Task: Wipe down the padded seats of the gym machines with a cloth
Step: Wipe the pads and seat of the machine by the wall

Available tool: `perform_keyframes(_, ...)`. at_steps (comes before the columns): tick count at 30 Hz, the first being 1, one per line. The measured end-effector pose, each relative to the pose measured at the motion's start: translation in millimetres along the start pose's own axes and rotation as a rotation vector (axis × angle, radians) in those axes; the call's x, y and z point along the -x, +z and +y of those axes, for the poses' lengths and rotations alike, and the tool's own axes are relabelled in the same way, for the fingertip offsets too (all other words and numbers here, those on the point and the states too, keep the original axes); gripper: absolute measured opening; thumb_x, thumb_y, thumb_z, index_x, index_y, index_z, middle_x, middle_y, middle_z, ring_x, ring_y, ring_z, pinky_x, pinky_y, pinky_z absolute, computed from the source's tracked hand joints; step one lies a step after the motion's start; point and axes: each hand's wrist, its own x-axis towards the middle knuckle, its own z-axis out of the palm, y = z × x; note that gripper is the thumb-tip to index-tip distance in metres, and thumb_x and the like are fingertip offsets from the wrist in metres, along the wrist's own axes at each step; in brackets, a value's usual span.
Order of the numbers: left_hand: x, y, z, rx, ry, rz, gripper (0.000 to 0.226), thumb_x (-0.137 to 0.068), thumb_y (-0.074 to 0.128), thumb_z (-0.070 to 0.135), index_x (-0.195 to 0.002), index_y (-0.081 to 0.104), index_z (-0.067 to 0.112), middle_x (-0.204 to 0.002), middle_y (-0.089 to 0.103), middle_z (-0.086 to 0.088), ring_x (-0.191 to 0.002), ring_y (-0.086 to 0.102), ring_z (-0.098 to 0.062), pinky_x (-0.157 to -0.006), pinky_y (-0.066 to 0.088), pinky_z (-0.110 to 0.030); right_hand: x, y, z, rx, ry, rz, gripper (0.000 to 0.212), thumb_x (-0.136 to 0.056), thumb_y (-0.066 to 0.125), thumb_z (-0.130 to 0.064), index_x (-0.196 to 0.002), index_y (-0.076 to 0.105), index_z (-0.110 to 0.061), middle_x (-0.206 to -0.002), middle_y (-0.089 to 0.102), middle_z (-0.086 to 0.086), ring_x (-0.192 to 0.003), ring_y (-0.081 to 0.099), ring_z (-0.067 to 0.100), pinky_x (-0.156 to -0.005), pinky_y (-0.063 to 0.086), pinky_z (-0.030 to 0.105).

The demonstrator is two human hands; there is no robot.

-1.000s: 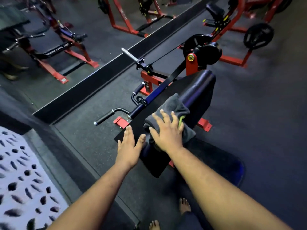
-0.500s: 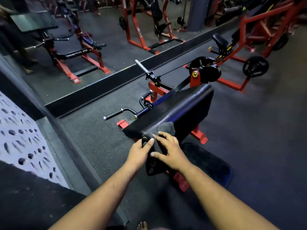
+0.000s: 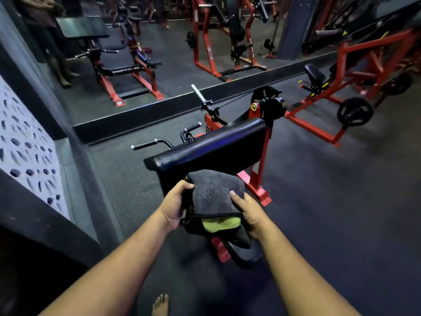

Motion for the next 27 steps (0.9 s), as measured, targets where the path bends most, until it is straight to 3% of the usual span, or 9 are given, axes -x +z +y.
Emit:
perform_keyframes(2,0,10,-25,-0.022,-0.023,0.066,0.035,-0.093,0.056,0.036,-0.106,0.075,0.008,-0.097,0.078,-0.014,-0.083,0.074,-0.026,-0.075,0.061,-0.032,13,-17,2,-0.032,0.002,0.042,0.038,-0.095,0.07,-0.016,-0.131,0.061,-0.007,-0.122,0.072,0.02,-0.114,0.069,0.038,-0.097,0.057,0.049)
perform_keyframes(5,-8,1,-64,-0.171,-0.038,0.09,0.055,-0.086,0.075,0.042,-0.131,0.064,0.013,-0.124,0.072,-0.015,-0.11,0.071,-0.03,-0.096,0.058,-0.046,14,-43,11,0.006,0.007,0.099,0.045,-0.09,0.076,-0.01,-0.131,0.059,-0.009,-0.119,0.074,0.017,-0.111,0.071,0.035,-0.097,0.057,0.052)
perform_keyframes(8,-16,-4,-102,-0.306,-0.153,-0.011,0.052,-0.085,0.082,0.019,-0.133,0.062,0.015,-0.125,0.073,-0.013,-0.117,0.07,-0.03,-0.106,0.052,-0.051,10,-67,19,0.124,0.041,0.143,0.049,-0.085,0.082,-0.019,-0.128,0.06,-0.011,-0.119,0.074,0.016,-0.111,0.071,0.035,-0.1,0.055,0.056)
perform_keyframes(11,-41,-2,-128,-0.327,-0.135,0.063,0.043,-0.086,0.078,0.009,-0.127,0.066,0.012,-0.115,0.076,-0.012,-0.11,0.072,-0.03,-0.103,0.055,-0.049,4,-94,28,0.236,0.103,0.206,0.049,-0.083,0.084,-0.03,-0.123,0.061,-0.014,-0.117,0.075,0.012,-0.107,0.073,0.029,-0.097,0.057,0.053)
perform_keyframes(15,-77,3,-156,-0.243,-0.113,0.212,0.038,-0.085,0.078,0.012,-0.121,0.067,0.012,-0.11,0.077,-0.012,-0.104,0.074,-0.031,-0.091,0.061,-0.045,-1,-127,34,0.487,0.096,0.324,0.047,-0.079,0.086,-0.041,-0.113,0.063,-0.018,-0.111,0.075,0.002,-0.101,0.073,0.017,-0.089,0.06,0.04)
perform_keyframes(20,-101,20,-216,-0.247,-0.153,0.321,0.036,-0.088,0.078,0.015,-0.121,0.064,0.012,-0.11,0.076,-0.008,-0.1,0.074,-0.024,-0.088,0.062,-0.041,-15,-163,39,0.698,0.145,0.373,0.038,-0.087,0.082,-0.028,-0.111,0.058,-0.012,-0.104,0.069,-0.003,-0.095,0.068,0.008,-0.069,0.051,0.016)
perform_keyframes(24,-124,40,-252,-0.263,-0.156,0.427,0.038,-0.089,0.079,0.018,-0.117,0.055,0.015,-0.112,0.07,-0.003,-0.099,0.07,-0.016,-0.083,0.058,-0.03,-47,-200,40,0.873,0.182,0.322,0.043,-0.087,0.082,-0.029,-0.116,0.053,-0.017,-0.11,0.066,-0.003,-0.093,0.064,0.008,-0.068,0.046,0.015)
perform_keyframes(27,-154,60,-280,-0.192,-0.162,0.503,0.036,-0.09,0.078,0.018,-0.115,0.053,0.015,-0.112,0.069,-0.002,-0.098,0.069,-0.014,-0.074,0.055,-0.026,-88,-233,41,1.034,0.174,0.264,0.045,-0.087,0.08,-0.035,-0.118,0.049,-0.022,-0.112,0.064,-0.003,-0.099,0.064,0.018,-0.073,0.047,0.027)
